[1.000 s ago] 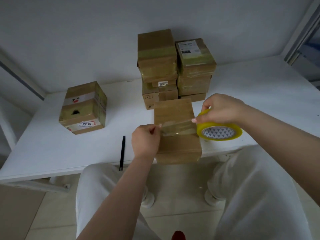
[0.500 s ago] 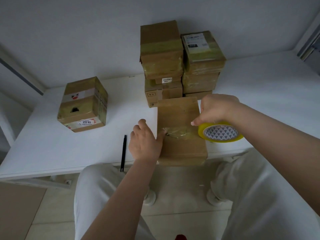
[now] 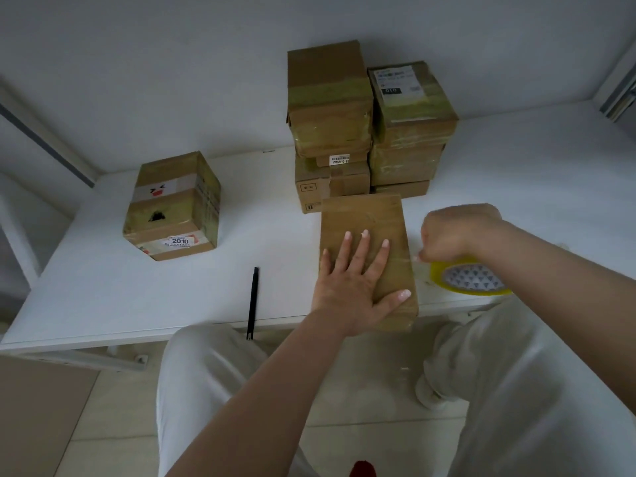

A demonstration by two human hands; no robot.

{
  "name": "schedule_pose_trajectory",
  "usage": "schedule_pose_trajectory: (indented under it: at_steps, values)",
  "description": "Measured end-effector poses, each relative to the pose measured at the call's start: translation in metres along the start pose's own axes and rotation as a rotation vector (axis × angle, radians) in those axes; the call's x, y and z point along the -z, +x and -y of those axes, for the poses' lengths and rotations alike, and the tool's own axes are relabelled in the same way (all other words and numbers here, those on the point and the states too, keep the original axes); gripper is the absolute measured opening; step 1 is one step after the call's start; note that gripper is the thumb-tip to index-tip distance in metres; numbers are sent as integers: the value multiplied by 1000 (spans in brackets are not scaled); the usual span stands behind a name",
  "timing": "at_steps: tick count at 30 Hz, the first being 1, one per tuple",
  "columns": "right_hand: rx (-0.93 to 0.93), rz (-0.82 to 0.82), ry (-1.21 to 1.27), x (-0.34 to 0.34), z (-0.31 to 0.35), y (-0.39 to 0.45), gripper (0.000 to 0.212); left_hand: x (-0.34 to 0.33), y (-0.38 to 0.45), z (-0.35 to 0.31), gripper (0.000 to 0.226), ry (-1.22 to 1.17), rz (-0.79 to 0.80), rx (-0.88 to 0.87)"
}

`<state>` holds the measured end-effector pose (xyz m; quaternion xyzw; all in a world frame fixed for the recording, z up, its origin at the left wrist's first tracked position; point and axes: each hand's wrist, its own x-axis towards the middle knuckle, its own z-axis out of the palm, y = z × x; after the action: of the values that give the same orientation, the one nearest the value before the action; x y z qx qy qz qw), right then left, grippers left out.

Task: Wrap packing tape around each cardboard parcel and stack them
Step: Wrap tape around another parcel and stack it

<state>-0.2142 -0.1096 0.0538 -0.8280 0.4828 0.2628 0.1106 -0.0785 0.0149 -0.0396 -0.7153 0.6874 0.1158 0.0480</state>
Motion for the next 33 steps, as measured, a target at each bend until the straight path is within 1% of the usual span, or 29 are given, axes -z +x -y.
schedule_pose_trajectory:
  at_steps: [2, 4, 5, 6, 7, 8, 9, 10, 11, 12, 13, 14, 16, 18, 21, 23, 25, 28, 29, 30, 31, 33]
  values:
    - [-22, 42, 50, -9, -6, 1, 38, 0, 1, -1, 89, 0, 19, 8]
    - [-3, 29, 105, -14, -10, 0, 35, 4, -1, 0, 90, -3, 36, -9]
    - [9, 13, 114, -15, -11, -1, 32, 7, -2, 2, 89, -48, 44, -37]
    - [20, -5, 123, -15, -12, -2, 31, 10, -6, 5, 86, -162, 33, -62]
    - [29, -18, 138, -15, -13, -2, 29, 13, -11, 11, 82, -336, -29, -58]
    - [34, -27, 160, -16, -14, -1, 29, 13, -16, 19, 77, -538, -152, -2]
    - [33, -31, 183, -16, -14, -2, 28, 10, -21, 32, 69, -710, -319, 116]
    - [35, -36, 198, -17, -15, -2, 28, 5, -25, 47, 60, -781, -493, 288]
    - [39, -42, 209, -18, -15, -1, 27, -2, -29, 66, 51, -747, -597, 486]
    - [44, -48, 215, -19, -15, 0, 26, -11, -31, 86, 47, -666, -595, 673]
    - [49, -54, 217, -20, -15, 0, 25, -19, -33, 103, 48, -585, -506, 817]
    - [57, -59, 220, -21, -13, 0, 24, -27, -35, 116, 49, -518, -384, 913]
    - [73, -61, 232, -22, -11, 1, 23, -40, -37, 128, 47, -415, -180, 996]
    - [83, -59, 235, -23, -8, 2, 24, -46, -36, 130, 38, -360, -103, 978]
    - [78, -72, 235, -24, -6, 2, 25, -46, -30, 137, 33, -396, -99, 955]
    - [80, -75, 245, -24, -7, 1, 25, -44, -30, 146, 31, -476, -117, 953]
    - [83, -74, 266, -24, -9, -1, 24, -37, -34, 150, 28, -572, -200, 872]
    - [78, -95, 298, -22, -10, -5, 23, -9, -38, 134, 22, -649, -424, 601]
    - [70, -109, 300, -21, -10, -6, 23, 6, -37, 122, 18, -680, -450, 495]
    - [59, -124, 296, -19, -10, -7, 23, 21, -37, 108, 17, -716, -427, 375]
    - [49, -140, 284, -18, -9, -8, 23, 36, -35, 93, 20, -741, -368, 255]
    - [32, -171, 250, -17, -7, -10, 24, 62, -30, 64, 28, -716, -177, 73]
